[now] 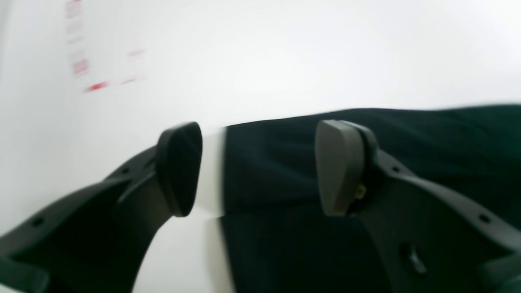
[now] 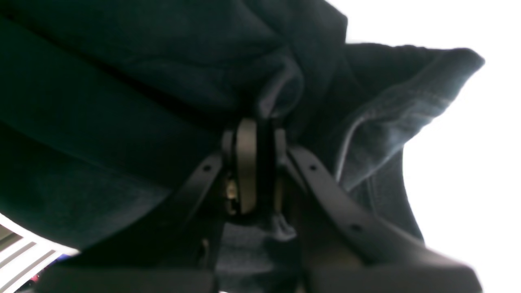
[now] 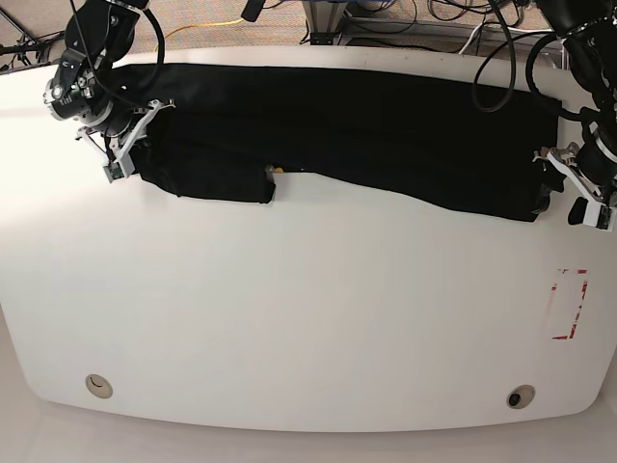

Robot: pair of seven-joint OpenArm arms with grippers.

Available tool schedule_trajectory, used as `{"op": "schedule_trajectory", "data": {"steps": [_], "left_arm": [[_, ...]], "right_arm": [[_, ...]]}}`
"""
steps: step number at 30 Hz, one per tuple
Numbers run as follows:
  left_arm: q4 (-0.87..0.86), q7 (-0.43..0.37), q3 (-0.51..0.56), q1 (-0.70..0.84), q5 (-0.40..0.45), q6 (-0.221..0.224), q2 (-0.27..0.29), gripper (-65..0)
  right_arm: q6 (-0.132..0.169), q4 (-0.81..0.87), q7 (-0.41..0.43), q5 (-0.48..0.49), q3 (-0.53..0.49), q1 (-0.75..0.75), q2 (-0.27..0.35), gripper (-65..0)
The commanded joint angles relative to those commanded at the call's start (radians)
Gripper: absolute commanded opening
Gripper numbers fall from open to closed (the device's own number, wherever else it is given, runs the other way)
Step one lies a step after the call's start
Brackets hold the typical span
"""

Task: Fold the T-shirt properly
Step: 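Slide the left gripper along the shirt edge toward the right gripper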

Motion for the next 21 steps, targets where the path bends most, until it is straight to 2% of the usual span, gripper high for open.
{"op": "schedule_trajectory", "data": {"steps": [4,7,15,21], "left_arm": [[-0.11,-0.002,-0.003,-0.064,0.0,0.0,0.009,-24.2],[-0.201,-0.002,-0.002,-0.12,0.0,0.021,0.009,-24.2],[-0.437,-0.003,0.006,-0.239,0.008,0.024,0.005,-24.2],[-0.583,-0.003,0.006,-0.321,0.143,0.018,0.011,-24.2]], "right_arm": [[0.0,0.0,0.0,-0.005,0.002,0.0,0.0,-65.0],[0.0,0.0,0.0,-0.002,0.0,0.002,0.0,-65.0],[0.0,0.0,0.0,0.002,-0.002,0.003,0.0,-65.0],[0.0,0.0,0.0,0.002,-0.002,0.002,0.0,-65.0]]}}
